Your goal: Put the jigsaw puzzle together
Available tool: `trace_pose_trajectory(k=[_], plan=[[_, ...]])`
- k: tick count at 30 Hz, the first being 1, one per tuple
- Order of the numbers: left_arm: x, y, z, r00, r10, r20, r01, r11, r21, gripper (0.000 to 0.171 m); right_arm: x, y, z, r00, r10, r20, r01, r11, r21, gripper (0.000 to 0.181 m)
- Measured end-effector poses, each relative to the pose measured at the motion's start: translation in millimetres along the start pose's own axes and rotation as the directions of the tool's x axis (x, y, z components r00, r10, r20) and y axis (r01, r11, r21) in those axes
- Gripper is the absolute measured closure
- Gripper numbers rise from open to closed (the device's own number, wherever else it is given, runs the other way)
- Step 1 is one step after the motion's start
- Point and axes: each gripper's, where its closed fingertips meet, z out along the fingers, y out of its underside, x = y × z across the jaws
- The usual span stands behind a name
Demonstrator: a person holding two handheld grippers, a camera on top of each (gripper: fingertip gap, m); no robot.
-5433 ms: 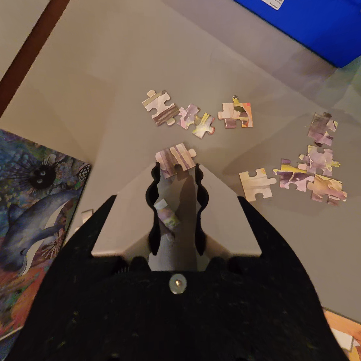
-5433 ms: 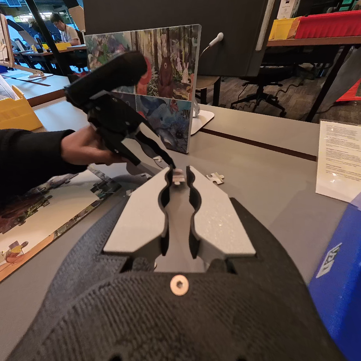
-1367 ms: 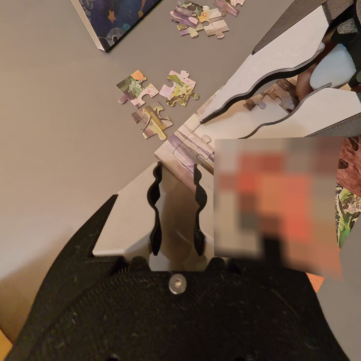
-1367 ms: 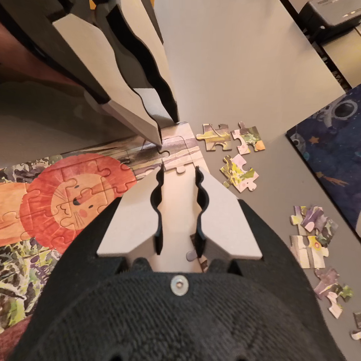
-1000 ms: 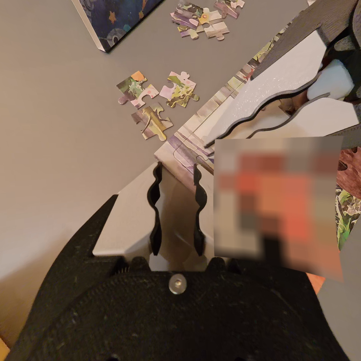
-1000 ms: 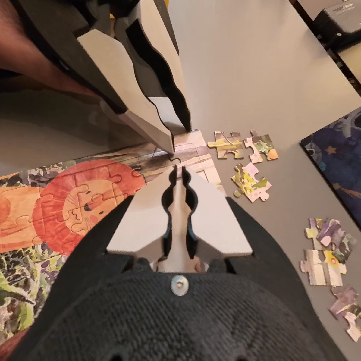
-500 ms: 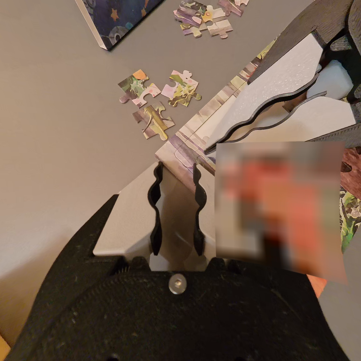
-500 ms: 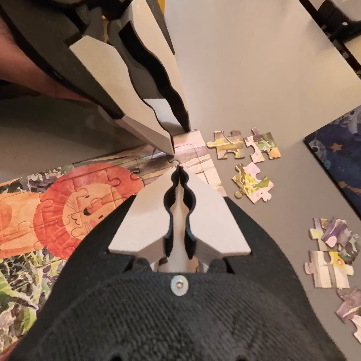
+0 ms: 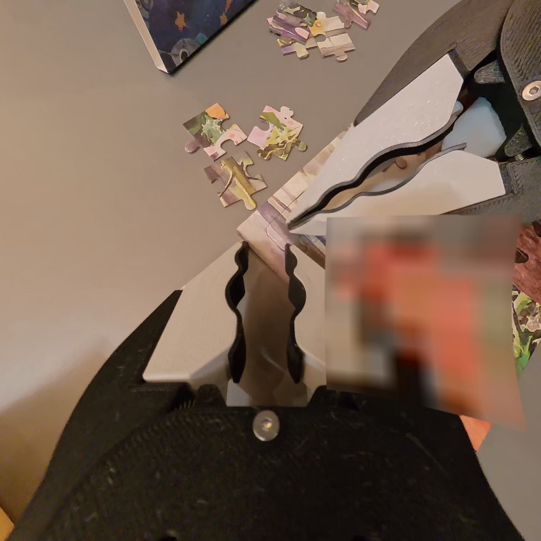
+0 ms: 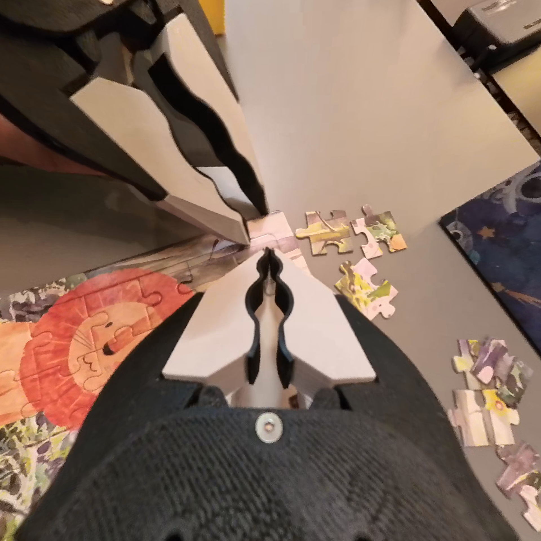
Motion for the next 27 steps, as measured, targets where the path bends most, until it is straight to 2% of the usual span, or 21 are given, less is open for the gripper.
trace_pose_trajectory(k=[3, 6, 10, 17, 19, 22, 24, 27], plan=[[-1, 0, 0, 1.0, -0.005, 0.003, 0.005, 1.0, -0.001, 0.151, 7, -1, 3, 0.999, 0.022, -0.023, -0.022, 1.0, 0.002, 0.181], [-1, 0, 0, 1.0, -0.005, 0.004, 0.005, 1.0, -0.001, 0.152, -3, -5, 5, 0.999, 0.02, 0.033, -0.02, 1.0, 0.006, 0.181], [-1, 1, 0, 1.0, -0.005, 0.006, 0.005, 1.0, -0.003, 0.152, 7, -5, 7, 0.999, 0.025, -0.02, -0.025, 1.0, 0.002, 0.181], [-1, 1, -1, 1.0, 0.0, 0.013, 0.0, 1.0, -0.008, 0.152, 4, 2, -1, 1.0, 0.003, -0.007, -0.003, 0.999, -0.034, 0.181], [-1, 1, -1, 1.0, 0.0, 0.013, 0.0, 1.0, -0.008, 0.152, -9, 2, -3, 0.997, 0.003, 0.071, -0.001, 1.0, -0.031, 0.181], [-1, 1, -1, 1.0, -0.002, 0.012, 0.002, 1.0, -0.008, 0.152, -42, 3, -8, 0.965, 0.013, 0.262, -0.005, 0.999, -0.034, 0.181], [-1, 1, -1, 1.0, -0.002, 0.012, 0.003, 1.0, -0.008, 0.152, -35, 2, -6, 0.975, 0.018, 0.222, -0.011, 0.999, -0.033, 0.181], [-1, 1, -1, 1.0, -0.002, 0.014, 0.002, 1.0, -0.009, 0.152, -2, 3, -3, 1.0, -0.001, 0.025, 0.001, 1.0, -0.021, 0.181]])
